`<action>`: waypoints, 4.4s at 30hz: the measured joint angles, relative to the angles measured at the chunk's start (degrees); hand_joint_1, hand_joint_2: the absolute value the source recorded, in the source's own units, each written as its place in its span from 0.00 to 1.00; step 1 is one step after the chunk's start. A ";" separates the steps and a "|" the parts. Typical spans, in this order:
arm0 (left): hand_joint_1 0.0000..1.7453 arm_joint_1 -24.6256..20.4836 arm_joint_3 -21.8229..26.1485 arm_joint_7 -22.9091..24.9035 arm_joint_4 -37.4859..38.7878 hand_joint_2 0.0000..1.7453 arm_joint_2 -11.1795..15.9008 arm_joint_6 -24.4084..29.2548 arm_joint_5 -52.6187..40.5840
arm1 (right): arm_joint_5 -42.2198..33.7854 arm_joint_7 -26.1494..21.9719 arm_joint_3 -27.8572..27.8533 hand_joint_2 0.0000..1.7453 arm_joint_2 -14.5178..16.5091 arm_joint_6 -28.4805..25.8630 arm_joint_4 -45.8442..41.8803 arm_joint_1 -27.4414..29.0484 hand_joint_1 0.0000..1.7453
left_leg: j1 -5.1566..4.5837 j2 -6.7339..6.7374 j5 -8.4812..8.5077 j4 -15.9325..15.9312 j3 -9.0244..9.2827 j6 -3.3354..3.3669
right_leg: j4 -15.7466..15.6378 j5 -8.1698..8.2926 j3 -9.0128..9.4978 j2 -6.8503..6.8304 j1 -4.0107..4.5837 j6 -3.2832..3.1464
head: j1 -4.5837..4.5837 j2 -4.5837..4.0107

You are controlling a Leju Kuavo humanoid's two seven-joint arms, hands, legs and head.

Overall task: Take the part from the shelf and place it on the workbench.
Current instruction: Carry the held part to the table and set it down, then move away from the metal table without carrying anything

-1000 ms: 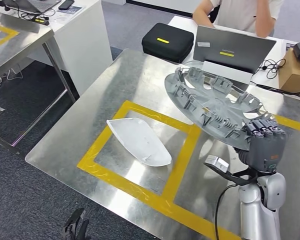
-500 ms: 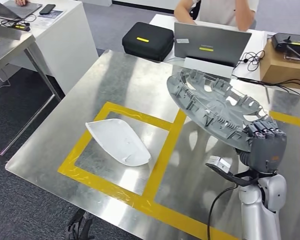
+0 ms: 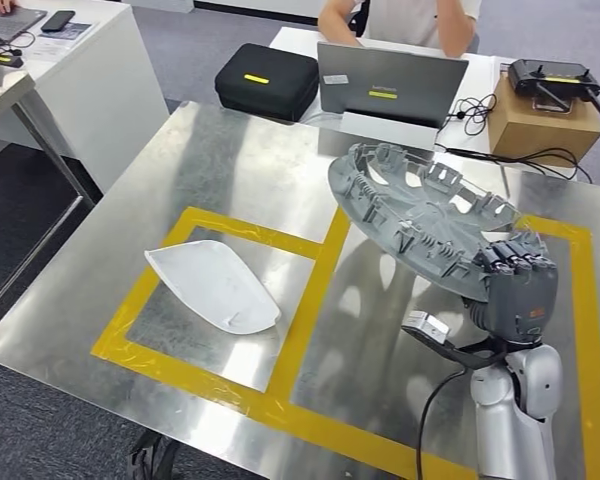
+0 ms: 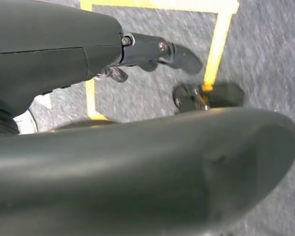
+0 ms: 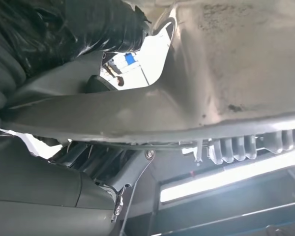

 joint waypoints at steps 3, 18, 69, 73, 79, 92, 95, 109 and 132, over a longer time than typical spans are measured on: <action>0.00 0.05 0.01 0.00 0.00 0.00 0.07 0.01 0.01 | 0.41 0.68 0.06 1.00 -0.01 0.00 0.49 -0.05 1.00 | -0.02 -0.03 0.06 -0.06 -0.05 -0.22 | -0.26 0.14 0.09 -0.04 -0.09 0.17 | -0.01 0.00; 0.00 0.22 -0.01 -0.18 0.00 0.00 0.00 0.21 1.02 | -4.55 28.08 16.94 1.00 -11.46 3.34 8.90 -2.08 1.00 | -0.07 -0.03 0.38 -0.04 -0.21 0.46 | -1.05 0.75 0.34 -0.02 -0.17 0.98 | 0.00 0.00; 0.00 3.93 5.00 -5.05 0.26 0.00 1.42 -6.68 7.30 | -9.52 54.95 52.34 0.00 -36.75 41.86 5.58 -13.42 0.00 | -0.05 -0.02 0.50 -0.03 -0.21 0.62 | -1.05 0.87 0.34 -0.02 -0.16 1.03 | -0.01 0.00; 0.00 4.27 5.02 -5.49 0.35 0.00 1.51 -7.17 7.60 | -9.25 55.55 53.41 0.00 -37.30 41.37 3.95 -13.65 0.00 | -0.05 -0.02 0.50 -0.03 -0.21 0.62 | -1.05 0.87 0.34 -0.03 -0.16 1.03 | -0.02 0.00; 0.00 4.84 5.04 -6.51 0.73 0.00 1.58 -7.17 7.84 | -6.92 57.36 54.95 0.00 -37.44 35.27 0.63 -13.53 0.00 | -0.08 -0.03 0.48 0.00 -0.22 0.63 | -1.08 0.88 0.35 -0.03 -0.20 1.04 | -0.02 0.00; 0.00 5.99 5.04 -7.97 1.56 0.00 2.34 -6.79 7.31 | -4.81 56.63 53.59 0.00 -37.00 26.64 -2.40 -8.92 0.00 | -0.39 0.44 1.08 -0.04 -0.18 1.99 | -1.28 1.35 0.24 0.45 -0.62 2.28 | -0.02 0.00; 0.00 5.77 5.04 -8.04 1.57 0.00 2.03 -5.96 6.99 | -3.60 56.74 52.84 0.00 -35.77 25.24 -2.97 -8.66 0.00 | 0.04 1.65 2.22 -1.36 -0.19 2.83 | 3.82 -3.17 -1.91 -0.66 -0.44 2.54 | 0.28 0.00; 0.00 4.89 4.77 -9.10 1.60 0.00 1.45 -2.68 4.53 | -2.04 56.22 48.81 0.00 -30.24 22.42 -3.80 -6.16 0.00 | 0.33 2.59 2.10 1.36 -3.81 -0.68 | -2.45 -2.21 5.07 -2.35 -0.39 0.07 | 0.34 0.00; 0.00 5.02 4.04 -12.07 1.60 0.00 1.43 -0.82 4.19 | -4.53 55.27 43.34 0.00 -27.70 18.84 -4.56 0.02 0.00 | 0.00 1.57 3.47 -2.26 -1.55 2.22 | 9.24 -4.22 1.23 -1.67 -0.35 2.38 | 0.43 0.00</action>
